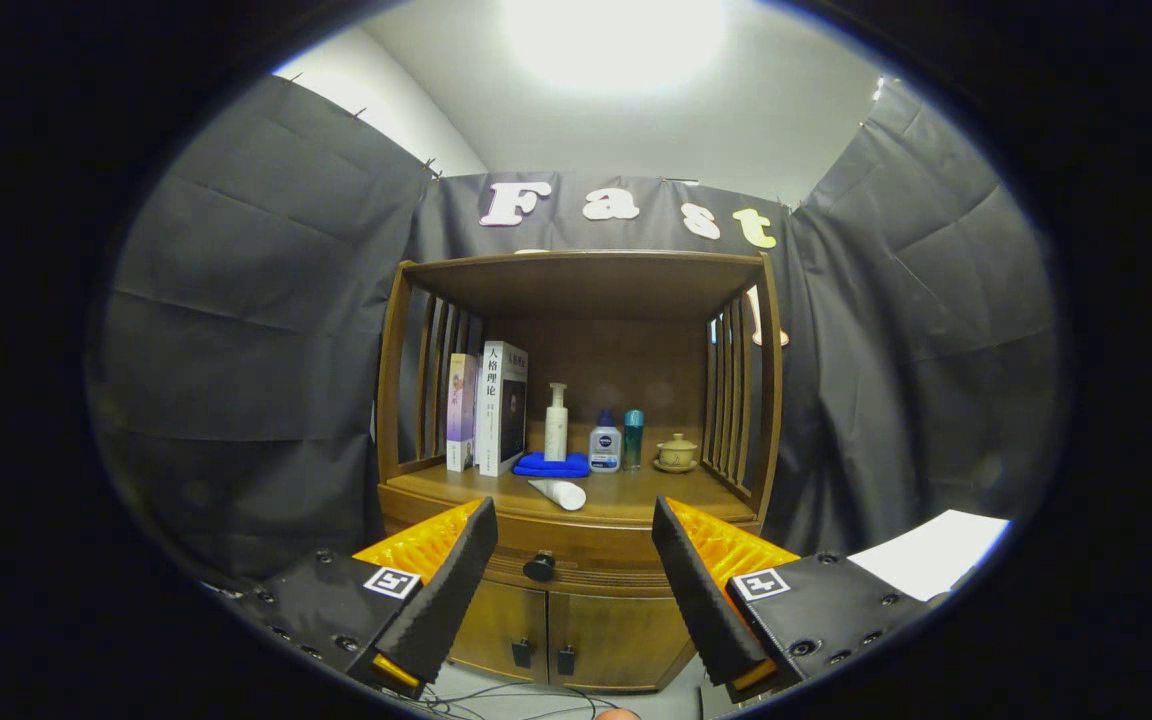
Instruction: Pull open the drawer, take out the items inside it, and place them on the countertop above the cabinet.
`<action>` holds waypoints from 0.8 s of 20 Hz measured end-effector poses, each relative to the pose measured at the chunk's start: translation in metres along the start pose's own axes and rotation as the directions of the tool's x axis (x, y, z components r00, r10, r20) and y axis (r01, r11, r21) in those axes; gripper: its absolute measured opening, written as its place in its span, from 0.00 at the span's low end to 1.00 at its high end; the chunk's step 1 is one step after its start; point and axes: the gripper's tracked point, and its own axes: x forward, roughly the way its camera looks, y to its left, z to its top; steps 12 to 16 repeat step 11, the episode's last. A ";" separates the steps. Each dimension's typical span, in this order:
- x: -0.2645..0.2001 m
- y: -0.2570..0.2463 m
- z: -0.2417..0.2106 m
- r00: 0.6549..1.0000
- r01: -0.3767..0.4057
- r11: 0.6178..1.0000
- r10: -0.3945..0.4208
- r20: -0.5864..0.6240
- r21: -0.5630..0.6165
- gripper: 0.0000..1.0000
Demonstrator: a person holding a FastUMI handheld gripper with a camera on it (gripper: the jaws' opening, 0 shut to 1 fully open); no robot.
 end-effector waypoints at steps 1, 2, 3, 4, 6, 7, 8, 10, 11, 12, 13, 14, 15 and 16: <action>0.000 0.001 0.001 1.000 -0.003 1.000 0.003 0.002 0.008 0.97; 0.001 0.001 0.001 1.000 -0.005 1.000 0.005 -0.001 0.014 0.97; 0.001 0.001 -0.001 1.000 -0.006 1.000 0.006 -0.008 0.017 0.97; 0.001 0.000 -0.001 1.000 -0.007 1.000 0.007 -0.010 0.019 0.98; 0.000 -0.001 0.000 1.000 -0.005 1.000 0.006 -0.007 0.026 0.97; 0.000 -0.001 0.002 1.000 -0.006 1.000 0.006 -0.005 0.028 0.97; 0.001 -0.003 0.003 1.000 -0.003 0.999 0.004 -0.005 0.033 0.97; 0.001 -0.006 0.008 1.000 -0.001 0.999 0.001 0.003 0.045 0.97; 0.000 -0.008 0.013 1.000 0.002 0.999 -0.003 0.014 0.050 0.97; 0.000 -0.008 0.013 1.000 0.002 0.999 -0.003 0.014 0.050 0.97; 0.000 -0.008 0.013 1.000 0.002 0.999 -0.003 0.014 0.050 0.97; 0.000 -0.008 0.013 1.000 0.002 0.999 -0.003 0.014 0.050 0.97; 0.000 -0.008 0.013 1.000 0.002 0.999 -0.003 0.014 0.050 0.97; 0.000 -0.008 0.013 1.000 0.002 0.999 -0.003 0.014 0.050 0.97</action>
